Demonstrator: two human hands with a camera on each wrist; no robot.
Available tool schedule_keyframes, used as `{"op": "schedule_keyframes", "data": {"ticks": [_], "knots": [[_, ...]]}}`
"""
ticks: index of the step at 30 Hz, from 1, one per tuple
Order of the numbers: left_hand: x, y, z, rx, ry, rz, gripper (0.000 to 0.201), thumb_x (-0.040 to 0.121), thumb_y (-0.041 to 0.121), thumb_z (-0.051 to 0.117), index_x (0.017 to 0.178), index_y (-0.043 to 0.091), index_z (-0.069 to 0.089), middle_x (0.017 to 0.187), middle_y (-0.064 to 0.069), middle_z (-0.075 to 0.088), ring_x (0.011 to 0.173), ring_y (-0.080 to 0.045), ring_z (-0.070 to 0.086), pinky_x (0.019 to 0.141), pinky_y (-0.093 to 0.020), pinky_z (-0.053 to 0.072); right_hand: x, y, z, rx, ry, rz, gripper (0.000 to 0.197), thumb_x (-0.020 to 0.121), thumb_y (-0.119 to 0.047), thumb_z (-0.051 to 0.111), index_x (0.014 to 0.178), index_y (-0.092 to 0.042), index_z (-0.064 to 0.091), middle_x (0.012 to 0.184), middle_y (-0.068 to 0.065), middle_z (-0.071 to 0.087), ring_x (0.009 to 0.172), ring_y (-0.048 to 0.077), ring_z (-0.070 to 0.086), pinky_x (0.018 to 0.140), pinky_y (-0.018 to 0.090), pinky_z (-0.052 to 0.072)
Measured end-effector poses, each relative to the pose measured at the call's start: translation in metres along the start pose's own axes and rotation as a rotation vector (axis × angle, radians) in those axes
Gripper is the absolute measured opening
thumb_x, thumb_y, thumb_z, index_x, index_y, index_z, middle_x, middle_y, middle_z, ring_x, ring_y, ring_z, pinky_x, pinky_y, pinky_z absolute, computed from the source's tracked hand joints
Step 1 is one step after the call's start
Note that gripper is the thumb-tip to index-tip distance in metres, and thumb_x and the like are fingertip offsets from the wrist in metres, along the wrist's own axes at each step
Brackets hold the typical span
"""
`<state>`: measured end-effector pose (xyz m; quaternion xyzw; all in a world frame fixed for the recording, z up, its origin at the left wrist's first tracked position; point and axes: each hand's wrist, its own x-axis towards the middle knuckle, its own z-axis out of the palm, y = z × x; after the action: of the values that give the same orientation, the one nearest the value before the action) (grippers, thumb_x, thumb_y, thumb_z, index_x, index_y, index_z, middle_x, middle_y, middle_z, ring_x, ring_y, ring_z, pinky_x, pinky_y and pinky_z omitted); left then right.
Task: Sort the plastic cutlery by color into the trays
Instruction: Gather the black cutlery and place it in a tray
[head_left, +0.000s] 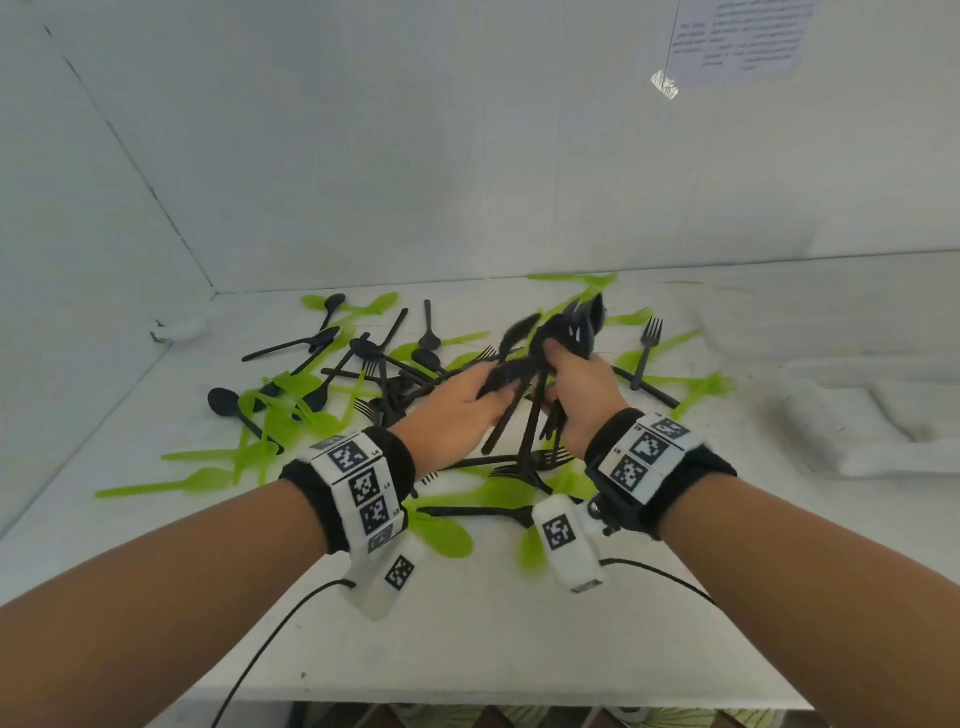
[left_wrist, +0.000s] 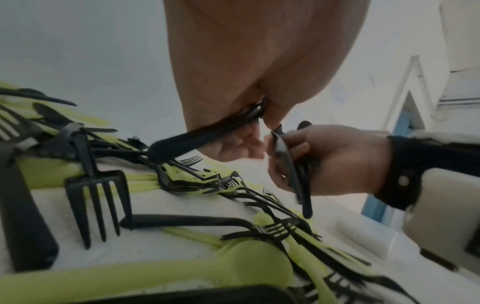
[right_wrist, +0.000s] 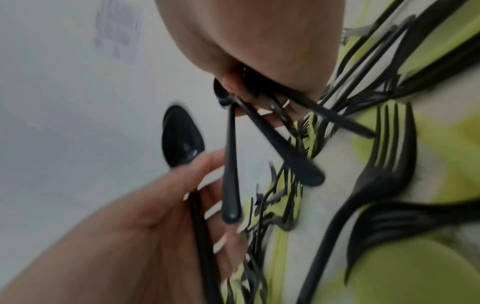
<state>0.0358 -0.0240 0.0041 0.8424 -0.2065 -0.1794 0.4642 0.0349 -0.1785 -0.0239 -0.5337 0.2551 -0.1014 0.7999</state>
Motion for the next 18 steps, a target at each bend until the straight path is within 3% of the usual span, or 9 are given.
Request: {"op": "schedule_keyframes", "data": {"ticks": [3, 5, 7, 10, 12, 13, 15, 16, 18], "knots": [[0.002, 0.0, -0.006, -0.167, 0.014, -0.101, 0.021, 0.106, 0.035, 0.05, 0.112, 0.015, 0.056, 0.07, 0.002, 0.043, 0.053, -0.01, 0.036, 0.051, -0.025, 0.033, 0.012, -0.009, -0.01, 0.01, 0.043, -0.005, 0.015, 0.101, -0.026, 0.061, 0.106, -0.013, 0.068, 0.087, 0.008, 0.07, 0.057, 0.019, 0.06, 0.058, 0.033, 0.053], [0.004, 0.003, -0.009, -0.239, -0.031, -0.173, 0.025, 0.107, 0.033, 0.049, 0.118, 0.012, 0.059, 0.066, 0.004, 0.032, 0.052, -0.01, 0.024, 0.048, -0.024, 0.02, 0.009, -0.009, -0.01, -0.012, -0.074, 0.008, 0.015, 0.1, -0.027, 0.063, 0.101, -0.013, 0.068, 0.077, 0.006, 0.063, 0.051, 0.017, 0.053, 0.051, 0.03, 0.049], [0.005, 0.009, -0.007, -0.267, -0.104, -0.205, 0.02, 0.108, 0.029, 0.045, 0.108, 0.014, 0.059, 0.065, 0.002, 0.03, 0.052, -0.011, 0.021, 0.05, -0.026, 0.015, 0.002, -0.003, -0.003, -0.065, -0.2, 0.015, 0.016, 0.1, -0.028, 0.063, 0.093, -0.014, 0.068, 0.069, 0.004, 0.052, 0.047, 0.012, 0.04, 0.047, 0.027, 0.037], [0.006, 0.014, -0.005, -0.267, -0.172, -0.194, 0.023, 0.109, 0.024, 0.037, 0.091, 0.018, 0.048, 0.065, -0.003, 0.037, 0.048, -0.013, 0.025, 0.049, -0.026, 0.019, 0.002, 0.005, 0.005, -0.069, -0.254, 0.037, 0.017, 0.098, -0.03, 0.065, 0.091, -0.014, 0.068, 0.068, 0.004, 0.044, 0.046, 0.009, 0.033, 0.05, 0.027, 0.031], [0.006, 0.009, -0.008, -0.195, -0.139, -0.17, 0.021, 0.109, 0.027, 0.04, 0.102, 0.016, 0.056, 0.078, -0.006, 0.053, 0.057, -0.015, 0.045, 0.055, -0.025, 0.035, 0.007, 0.004, 0.003, -0.002, -0.195, 0.055, 0.022, 0.099, -0.028, 0.065, 0.103, -0.007, 0.069, 0.073, 0.008, 0.049, 0.046, 0.011, 0.038, 0.049, 0.027, 0.037], [0.006, 0.004, -0.011, -0.147, -0.106, -0.167, 0.022, 0.109, 0.029, 0.041, 0.114, 0.017, 0.059, 0.091, -0.005, 0.061, 0.07, -0.015, 0.056, 0.064, -0.025, 0.044, 0.011, 0.001, -0.001, 0.038, -0.125, 0.06, 0.025, 0.1, -0.028, 0.064, 0.111, -0.005, 0.068, 0.074, 0.008, 0.053, 0.046, 0.013, 0.043, 0.048, 0.029, 0.042], [0.008, -0.007, -0.017, -0.133, 0.001, -0.172, 0.025, 0.108, 0.03, 0.043, 0.128, 0.022, 0.057, 0.106, -0.001, 0.064, 0.085, -0.011, 0.061, 0.078, -0.025, 0.051, 0.022, -0.006, -0.01, 0.076, 0.004, 0.073, 0.029, 0.1, -0.031, 0.064, 0.117, -0.007, 0.067, 0.075, 0.006, 0.057, 0.044, 0.014, 0.046, 0.051, 0.031, 0.045], [0.01, -0.011, -0.02, -0.177, 0.066, -0.17, 0.024, 0.108, 0.029, 0.043, 0.128, 0.023, 0.055, 0.098, -0.001, 0.061, 0.074, -0.008, 0.058, 0.07, -0.022, 0.05, 0.027, -0.008, -0.014, 0.051, 0.038, 0.079, 0.031, 0.099, -0.034, 0.065, 0.116, -0.009, 0.067, 0.077, 0.005, 0.055, 0.042, 0.012, 0.042, 0.051, 0.031, 0.042], [0.015, -0.015, -0.028, -0.291, 0.162, -0.195, 0.022, 0.109, 0.03, 0.041, 0.125, 0.021, 0.052, 0.075, 0.002, 0.045, 0.051, -0.005, 0.038, 0.046, -0.019, 0.034, 0.029, -0.01, -0.017, -0.034, 0.032, 0.069, 0.024, 0.097, -0.036, 0.067, 0.107, -0.014, 0.067, 0.079, 0.003, 0.054, 0.04, 0.008, 0.038, 0.05, 0.028, 0.039]]}}
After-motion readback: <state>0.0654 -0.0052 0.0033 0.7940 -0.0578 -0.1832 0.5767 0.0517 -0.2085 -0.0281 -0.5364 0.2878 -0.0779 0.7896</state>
